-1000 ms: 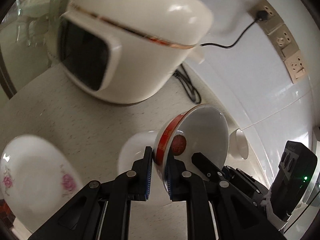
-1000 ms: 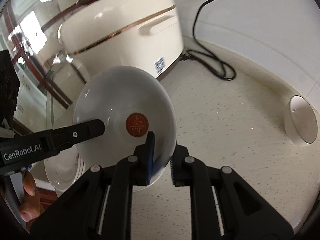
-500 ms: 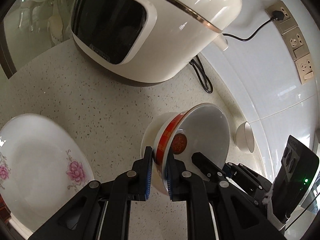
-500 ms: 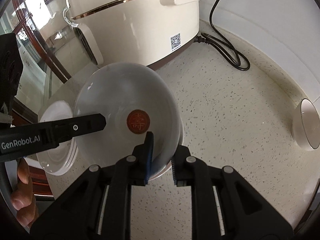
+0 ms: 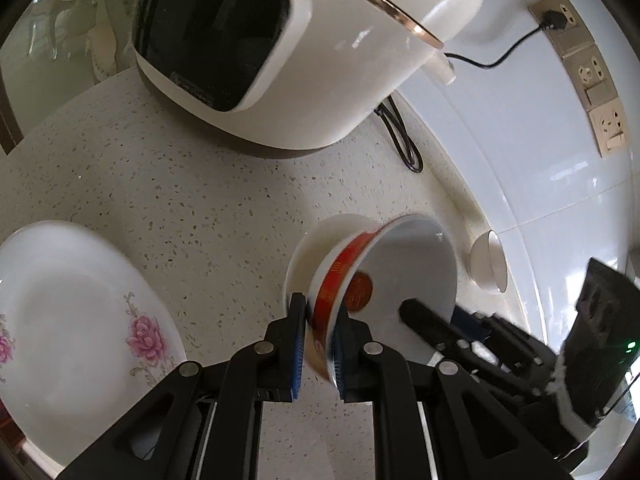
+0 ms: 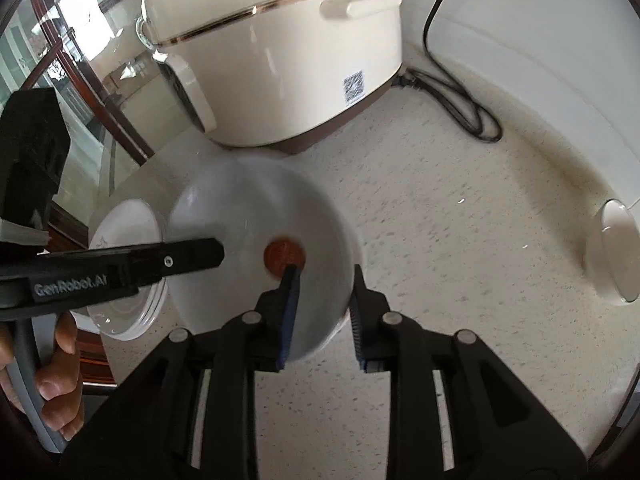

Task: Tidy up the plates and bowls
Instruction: 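Lift the red-rimmed bowl with both tools and carry it to the plate stack, then lower the red-rimmed bowl into the white bowl and open both tools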

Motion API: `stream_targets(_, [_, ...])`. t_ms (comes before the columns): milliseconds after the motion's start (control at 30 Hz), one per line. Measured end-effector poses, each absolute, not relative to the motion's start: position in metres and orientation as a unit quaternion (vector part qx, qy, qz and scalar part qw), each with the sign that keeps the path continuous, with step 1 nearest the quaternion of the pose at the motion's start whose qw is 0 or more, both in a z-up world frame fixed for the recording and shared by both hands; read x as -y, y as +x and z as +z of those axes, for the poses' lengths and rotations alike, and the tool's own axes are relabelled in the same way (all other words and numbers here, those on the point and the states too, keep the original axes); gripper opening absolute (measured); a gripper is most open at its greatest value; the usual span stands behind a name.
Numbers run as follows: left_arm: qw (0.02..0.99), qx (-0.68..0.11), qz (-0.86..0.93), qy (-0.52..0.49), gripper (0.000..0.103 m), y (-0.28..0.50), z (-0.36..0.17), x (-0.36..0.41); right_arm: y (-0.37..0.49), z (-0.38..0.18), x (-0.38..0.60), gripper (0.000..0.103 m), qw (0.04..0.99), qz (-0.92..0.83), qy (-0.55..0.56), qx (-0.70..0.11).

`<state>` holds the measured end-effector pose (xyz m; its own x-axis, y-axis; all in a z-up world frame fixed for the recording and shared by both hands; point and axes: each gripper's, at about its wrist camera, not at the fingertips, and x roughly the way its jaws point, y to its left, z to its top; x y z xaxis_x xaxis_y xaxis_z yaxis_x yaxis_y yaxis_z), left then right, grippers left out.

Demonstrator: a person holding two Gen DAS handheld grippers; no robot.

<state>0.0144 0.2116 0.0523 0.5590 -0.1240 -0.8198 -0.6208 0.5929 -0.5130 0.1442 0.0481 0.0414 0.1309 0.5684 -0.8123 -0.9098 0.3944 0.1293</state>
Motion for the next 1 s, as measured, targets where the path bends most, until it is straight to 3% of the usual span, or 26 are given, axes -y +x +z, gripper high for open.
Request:
stream_targets(200, [0.774, -0.451, 0.161, -0.415, 0.013, 0.021, 0.050, -0.206, 0.138, 0.038, -0.052, 0.029, 0.730, 0.502, -0.225, -0.406])
stream_targets(367, [0.773, -0.457, 0.178, -0.401, 0.015, 0.025, 0.055, -0.204, 0.134, 0.037, -0.051, 0.013, 0.739, 0.488, -0.247, -0.393])
stream_targets(467, [0.781, -0.461, 0.178, -0.382, 0.027, 0.028, 0.060, -0.199, 0.138, 0.031, -0.050, 0.014, 0.730, 0.498, -0.245, -0.398])
stream_targets(667, [0.803, -0.459, 0.183, -0.333, 0.038, 0.032, 0.071, -0.188, 0.140, 0.030, -0.051, 0.015, 0.729, 0.501, -0.243, -0.399])
stream_targets(733, [0.813, -0.454, 0.200, -0.305, 0.055, 0.031, 0.080, -0.186, 0.141, 0.030, -0.051, 0.015, 0.729, 0.501, -0.244, -0.398])
stream_targets(1000, [0.826, -0.433, 0.199, -0.301, 0.056, 0.027, 0.088, -0.190, 0.148, 0.030, -0.051, 0.016, 0.724, 0.503, -0.220, -0.419])
